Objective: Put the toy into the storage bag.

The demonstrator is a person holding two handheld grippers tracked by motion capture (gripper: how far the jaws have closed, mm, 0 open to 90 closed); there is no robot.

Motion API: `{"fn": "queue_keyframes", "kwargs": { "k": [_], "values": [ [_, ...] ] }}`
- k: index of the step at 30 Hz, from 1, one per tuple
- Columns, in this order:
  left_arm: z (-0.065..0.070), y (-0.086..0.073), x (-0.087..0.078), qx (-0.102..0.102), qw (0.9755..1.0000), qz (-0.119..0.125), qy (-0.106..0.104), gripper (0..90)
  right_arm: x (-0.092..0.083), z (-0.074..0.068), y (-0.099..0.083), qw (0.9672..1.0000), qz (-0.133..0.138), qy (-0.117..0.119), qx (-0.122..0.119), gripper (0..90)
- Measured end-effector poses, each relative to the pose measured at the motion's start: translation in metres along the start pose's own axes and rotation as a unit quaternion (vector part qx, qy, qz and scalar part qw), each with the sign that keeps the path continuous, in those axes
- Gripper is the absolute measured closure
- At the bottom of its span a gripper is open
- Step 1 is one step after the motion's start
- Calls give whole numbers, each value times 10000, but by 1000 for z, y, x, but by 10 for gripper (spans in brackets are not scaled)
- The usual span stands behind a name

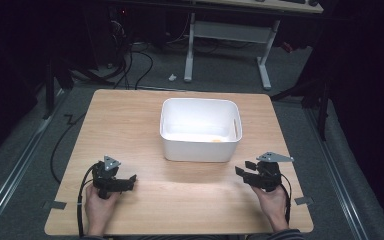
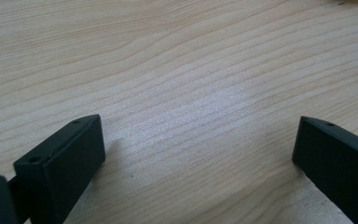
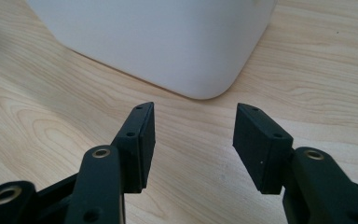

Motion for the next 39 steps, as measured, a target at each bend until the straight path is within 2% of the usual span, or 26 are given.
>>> {"fn": "queue_keyframes", "kwargs": {
  "k": [4, 7, 20, 23, 30, 33, 39],
  "values": [
    [0, 0, 0, -1, 10000, 1, -1, 26, 4, -1, -3, 10000, -29, -17, -10, 478],
    [0, 0, 0, -1, 10000, 1, -1, 26, 7, -1, -5, 9999, -12, -151, -31, 455],
    [0, 0, 0, -5, 10000, 6, -6, 27, 22, -1, -14, 9998, -29, -215, -15, 429],
    [0, 0, 0, -6, 10000, 5, -5, 27, 26, -1, -16, 9993, 64, -336, -118, 426],
    [0, 0, 0, -3, 10000, 5, -5, 27, 35, 0, -24, 9991, -55, -411, -62, 416],
    [0, 0, 0, -4, 10000, 4, -5, 27, 38, 3, -26, 9984, -103, -544, -129, 411],
    [0, 0, 0, -4, 10000, 4, -5, 27, 42, 10, -30, 9975, -176, -677, -84, 403]
  ]
}}
Point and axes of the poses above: each handheld gripper's, and its own axes: x roughly forward along the jaws, y roughly out of its top, z roughly to its right, the point moved 8 cm from there along x, roughly forward along the jaws, and after that the axes turned 2 degrees about -y, right-handed, at the moved point
